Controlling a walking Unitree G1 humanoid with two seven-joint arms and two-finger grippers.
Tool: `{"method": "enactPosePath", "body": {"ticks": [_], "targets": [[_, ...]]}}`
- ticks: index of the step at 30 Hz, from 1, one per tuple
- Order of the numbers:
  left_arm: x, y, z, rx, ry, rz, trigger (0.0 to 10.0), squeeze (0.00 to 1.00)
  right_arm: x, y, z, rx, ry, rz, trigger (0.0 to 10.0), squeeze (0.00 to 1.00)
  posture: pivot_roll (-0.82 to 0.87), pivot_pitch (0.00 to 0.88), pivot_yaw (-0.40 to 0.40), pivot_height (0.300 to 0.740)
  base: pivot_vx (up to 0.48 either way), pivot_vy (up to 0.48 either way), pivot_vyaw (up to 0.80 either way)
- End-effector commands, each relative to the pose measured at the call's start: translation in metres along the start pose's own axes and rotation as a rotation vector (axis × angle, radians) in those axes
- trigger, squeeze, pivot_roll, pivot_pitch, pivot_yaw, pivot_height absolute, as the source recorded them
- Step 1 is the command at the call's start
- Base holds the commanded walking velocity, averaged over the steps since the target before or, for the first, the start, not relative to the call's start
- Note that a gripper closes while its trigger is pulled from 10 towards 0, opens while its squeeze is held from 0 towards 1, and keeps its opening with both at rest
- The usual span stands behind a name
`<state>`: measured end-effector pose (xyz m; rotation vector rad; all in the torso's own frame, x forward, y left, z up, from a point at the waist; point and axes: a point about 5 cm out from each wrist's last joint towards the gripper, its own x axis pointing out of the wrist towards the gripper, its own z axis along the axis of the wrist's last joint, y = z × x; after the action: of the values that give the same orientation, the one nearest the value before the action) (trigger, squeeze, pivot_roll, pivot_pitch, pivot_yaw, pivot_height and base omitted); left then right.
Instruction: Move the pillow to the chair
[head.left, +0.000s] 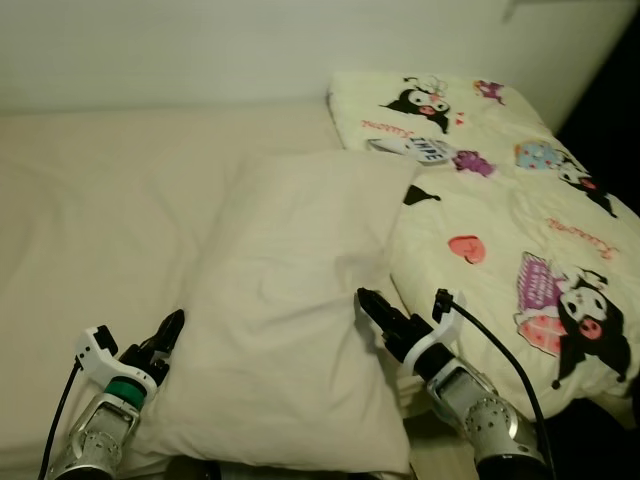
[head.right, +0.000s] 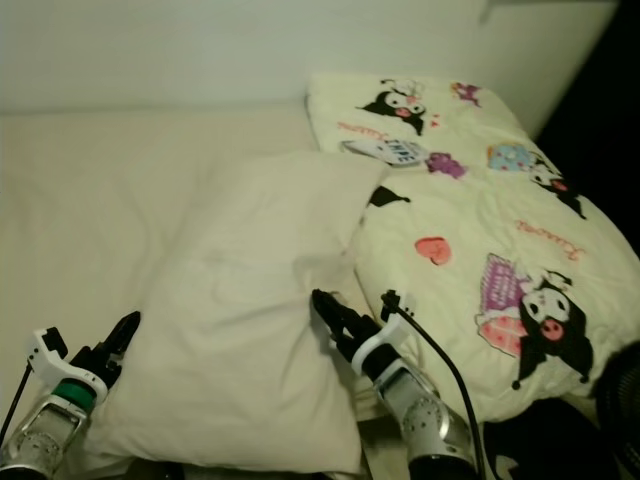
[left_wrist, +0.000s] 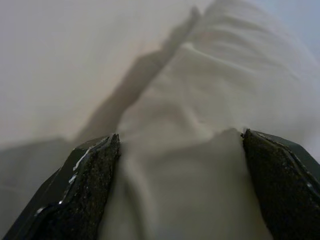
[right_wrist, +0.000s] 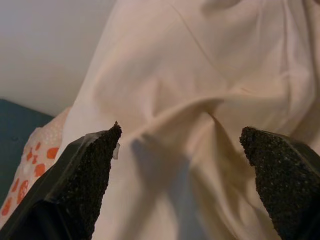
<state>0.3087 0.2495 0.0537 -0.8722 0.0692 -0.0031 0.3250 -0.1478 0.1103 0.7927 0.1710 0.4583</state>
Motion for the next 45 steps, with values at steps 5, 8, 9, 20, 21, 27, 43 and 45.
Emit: {"method": "enactPosePath", "body": {"ticks": [5,8,9,20,21,27,43,45], "targets": [[-0.010,0.018,-0.011,-0.003,-0.018,0.138,10.0,1.00,-0.003,-0.002,-0.013,-0.038,0.043,-0.032,10.0,1.00,-0.25,0.236,-0.003,0.602,0.000,0.000,0.00],[-0.009,0.018,-0.013,-0.022,-0.028,0.140,10.0,1.00,-0.003,0.000,-0.015,-0.064,0.052,-0.032,10.0,1.00,-0.25,0.239,-0.010,0.602,0.000,0.000,0.00],[-0.009,0.018,-0.013,-0.022,-0.028,0.140,10.0,1.00,-0.003,0.000,-0.015,-0.064,0.052,-0.032,10.0,1.00,-0.25,0.239,-0.010,0.602,0.000,0.000,0.00],[0.000,-0.024,-0.069,-0.270,0.237,-0.173,10.0,1.00,0.000,0.029,-0.059,-0.124,0.230,0.109,10.0,1.00,-0.22,0.233,-0.013,0.602,0.000,0.000,0.00],[-0.003,-0.032,-0.077,-0.408,0.250,-0.236,10.0,1.00,0.002,0.040,-0.074,-0.123,0.267,0.147,10.0,1.00,-0.21,0.232,-0.013,0.602,0.000,0.000,0.00],[-0.008,-0.038,-0.086,-0.469,0.293,-0.322,10.0,1.00,0.007,0.056,-0.091,-0.085,0.302,0.213,10.0,1.00,-0.17,0.221,-0.014,0.602,0.000,0.000,0.00],[-0.021,-0.067,-0.095,-0.399,0.465,-0.571,2.5,0.00,0.011,0.083,-0.101,0.058,0.359,0.409,0.0,0.00,-0.05,0.181,-0.014,0.602,0.000,0.000,0.00],[-0.022,-0.067,-0.094,-0.408,0.464,-0.573,0.0,0.00,0.012,0.084,-0.103,0.062,0.361,0.422,0.0,0.00,-0.04,0.177,-0.011,0.602,0.000,0.000,0.00]]}}
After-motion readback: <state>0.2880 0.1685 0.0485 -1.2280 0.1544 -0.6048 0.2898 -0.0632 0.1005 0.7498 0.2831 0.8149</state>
